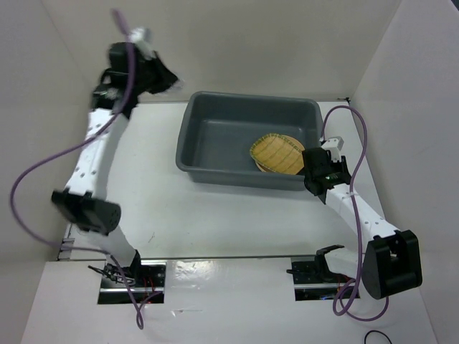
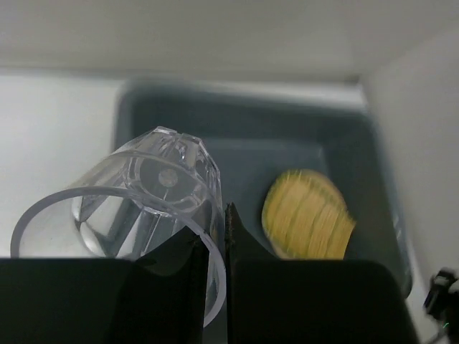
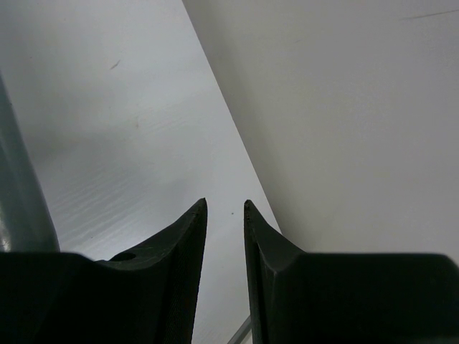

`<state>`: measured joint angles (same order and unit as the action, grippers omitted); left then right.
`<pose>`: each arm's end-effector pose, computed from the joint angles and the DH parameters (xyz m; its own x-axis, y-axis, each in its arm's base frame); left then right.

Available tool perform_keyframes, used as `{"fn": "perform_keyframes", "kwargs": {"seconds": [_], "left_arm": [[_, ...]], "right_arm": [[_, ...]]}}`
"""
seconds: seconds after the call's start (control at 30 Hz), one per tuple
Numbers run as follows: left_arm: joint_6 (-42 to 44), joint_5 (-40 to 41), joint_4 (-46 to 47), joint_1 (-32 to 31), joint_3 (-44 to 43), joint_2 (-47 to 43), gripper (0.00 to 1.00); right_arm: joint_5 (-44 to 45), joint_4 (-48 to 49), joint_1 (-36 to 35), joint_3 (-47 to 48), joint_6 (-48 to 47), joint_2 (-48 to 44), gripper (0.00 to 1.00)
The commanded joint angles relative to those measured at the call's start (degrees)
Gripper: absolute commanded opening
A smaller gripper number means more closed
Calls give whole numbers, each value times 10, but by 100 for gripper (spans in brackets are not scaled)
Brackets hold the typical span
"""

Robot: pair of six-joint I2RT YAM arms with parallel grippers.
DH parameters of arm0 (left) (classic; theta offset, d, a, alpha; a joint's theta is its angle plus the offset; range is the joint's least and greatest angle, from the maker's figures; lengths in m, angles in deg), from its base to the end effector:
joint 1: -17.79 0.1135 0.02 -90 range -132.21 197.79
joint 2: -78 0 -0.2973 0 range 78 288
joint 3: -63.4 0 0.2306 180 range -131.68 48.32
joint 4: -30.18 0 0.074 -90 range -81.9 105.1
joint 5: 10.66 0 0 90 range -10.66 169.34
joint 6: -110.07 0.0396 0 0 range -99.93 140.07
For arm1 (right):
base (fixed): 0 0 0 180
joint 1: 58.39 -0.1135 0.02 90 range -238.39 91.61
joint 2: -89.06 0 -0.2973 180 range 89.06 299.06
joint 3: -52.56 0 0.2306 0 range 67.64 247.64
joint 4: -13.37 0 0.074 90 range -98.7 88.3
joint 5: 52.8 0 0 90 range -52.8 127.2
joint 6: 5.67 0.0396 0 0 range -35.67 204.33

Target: Place the mixed dishes into the plastic bin

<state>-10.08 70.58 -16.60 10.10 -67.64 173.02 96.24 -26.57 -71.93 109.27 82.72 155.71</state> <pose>0.3398 -0.0520 0.5241 -0.3009 -0.4603 -0.8352 0.1496 0.8422 -0.5180 0.1928 0.0115 0.2745 -0.7549 -0.1967 -0.6257 0.3957 0.6242 -0.6736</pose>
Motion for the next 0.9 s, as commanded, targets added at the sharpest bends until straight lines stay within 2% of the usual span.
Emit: {"fn": "perform_keyframes", "kwargs": {"seconds": [0.0, 0.13, 0.2, 0.4, 0.53, 0.87], "left_arm": [[97, 29, -185, -97, -57, 113, 0], [120, 104, -307, -191, -150, 245, 0], [120, 137, -307, -212, -165, 263, 0], [98, 120, -312, -259, -195, 346, 0], [87, 118, -307, -283, -188, 370, 0], [87, 118, -302, -289, -164, 384, 0]], "right_arm": [[6, 25, -5, -5, 4, -6, 33], [6, 25, -5, -5, 4, -12, 33], [6, 25, -5, -5, 4, -12, 33], [6, 25, -5, -5, 4, -17, 33], [6, 25, -5, -5, 4, -17, 33], [6, 25, -5, -5, 4, -28, 33]]}}
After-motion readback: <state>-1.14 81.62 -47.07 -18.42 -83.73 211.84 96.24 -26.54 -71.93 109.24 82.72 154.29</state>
